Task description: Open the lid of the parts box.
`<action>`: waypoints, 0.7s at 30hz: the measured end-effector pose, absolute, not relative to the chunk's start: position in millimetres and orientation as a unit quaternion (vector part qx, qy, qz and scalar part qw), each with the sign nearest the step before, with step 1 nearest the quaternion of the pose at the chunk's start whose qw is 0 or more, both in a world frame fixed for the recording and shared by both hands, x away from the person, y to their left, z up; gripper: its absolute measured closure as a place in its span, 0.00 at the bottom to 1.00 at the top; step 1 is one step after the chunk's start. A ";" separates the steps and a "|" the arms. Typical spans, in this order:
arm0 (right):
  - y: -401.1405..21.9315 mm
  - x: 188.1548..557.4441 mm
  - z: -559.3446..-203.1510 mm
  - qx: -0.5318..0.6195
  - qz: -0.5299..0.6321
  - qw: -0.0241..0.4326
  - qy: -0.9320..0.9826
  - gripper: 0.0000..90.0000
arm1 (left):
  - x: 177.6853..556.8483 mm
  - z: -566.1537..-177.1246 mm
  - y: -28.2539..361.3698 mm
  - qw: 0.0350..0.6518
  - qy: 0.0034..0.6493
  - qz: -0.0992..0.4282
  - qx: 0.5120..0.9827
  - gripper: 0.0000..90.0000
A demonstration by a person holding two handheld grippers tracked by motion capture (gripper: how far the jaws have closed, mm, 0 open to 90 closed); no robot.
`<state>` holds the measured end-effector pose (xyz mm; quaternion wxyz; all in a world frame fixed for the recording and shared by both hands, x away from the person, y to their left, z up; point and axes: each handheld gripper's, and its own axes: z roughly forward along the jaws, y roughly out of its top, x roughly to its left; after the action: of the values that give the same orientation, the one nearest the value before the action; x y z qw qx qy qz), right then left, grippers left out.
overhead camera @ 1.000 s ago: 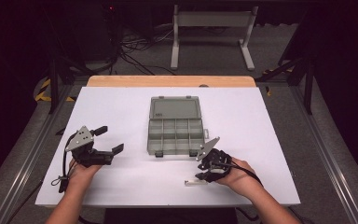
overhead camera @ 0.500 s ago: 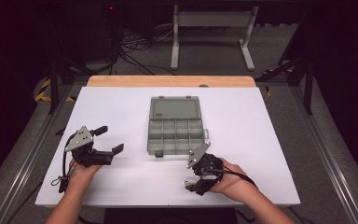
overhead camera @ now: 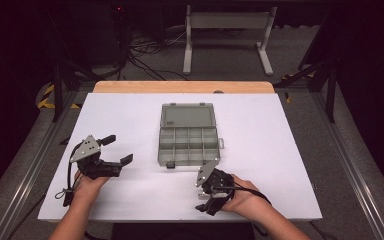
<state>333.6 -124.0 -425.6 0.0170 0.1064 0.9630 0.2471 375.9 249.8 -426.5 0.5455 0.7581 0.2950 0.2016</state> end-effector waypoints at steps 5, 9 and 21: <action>-121.7 336.8 -429.8 0.094 0.236 0.018 0.967 0.34 | 375.8 -425.9 251.0 0.545 0.294 0.203 0.758 0.07; -120.6 339.2 -431.4 0.088 0.228 0.030 0.969 0.49 | 376.0 -426.4 250.2 0.545 0.293 0.202 0.759 0.07; -119.7 340.3 -432.3 0.074 0.213 0.025 0.974 0.76 | 375.9 -426.5 249.7 0.546 0.295 0.200 0.758 0.07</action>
<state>340.3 -119.7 -432.3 0.0249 0.0744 0.9739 0.2130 375.9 249.7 -426.5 0.5459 0.7582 0.2949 0.2004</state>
